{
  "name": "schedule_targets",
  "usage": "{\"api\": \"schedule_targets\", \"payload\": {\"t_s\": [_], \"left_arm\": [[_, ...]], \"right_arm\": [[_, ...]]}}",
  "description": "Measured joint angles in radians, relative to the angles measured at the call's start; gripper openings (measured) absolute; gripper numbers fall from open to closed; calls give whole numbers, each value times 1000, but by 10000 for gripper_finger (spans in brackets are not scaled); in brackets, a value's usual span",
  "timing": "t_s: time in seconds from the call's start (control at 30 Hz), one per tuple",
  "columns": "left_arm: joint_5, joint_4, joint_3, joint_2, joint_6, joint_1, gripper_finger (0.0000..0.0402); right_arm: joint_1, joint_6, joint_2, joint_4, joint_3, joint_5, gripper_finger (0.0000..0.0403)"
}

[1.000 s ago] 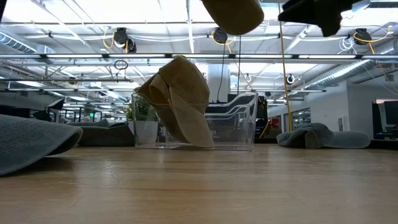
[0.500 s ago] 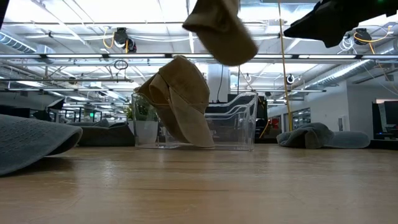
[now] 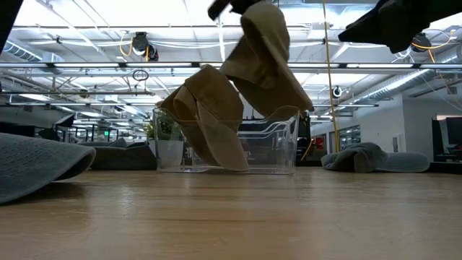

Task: Pick & Place hat
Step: Put the brown cap into the bottom transparent bin

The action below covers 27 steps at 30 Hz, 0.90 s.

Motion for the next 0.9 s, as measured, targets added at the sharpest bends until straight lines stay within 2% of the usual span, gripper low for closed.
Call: {"api": "schedule_targets", "payload": {"t_s": [0.17, 0.33, 0.73, 0.9], "left_arm": [[-4, -7, -39, 3, -18, 21, 24], [-132, 46, -42, 2, -33, 54, 24], [-124, -42, -41, -20, 117, 85, 24], [-156, -66, -38, -50, 183, 88, 24]], "right_arm": [[18, -18, 0, 6, 0, 0, 183], [17, -20, -1, 6, 0, 0, 183], [9, -44, -1, 6, 0, 0, 183], [-5, -44, -1, 6, 0, -2, 183]]}}
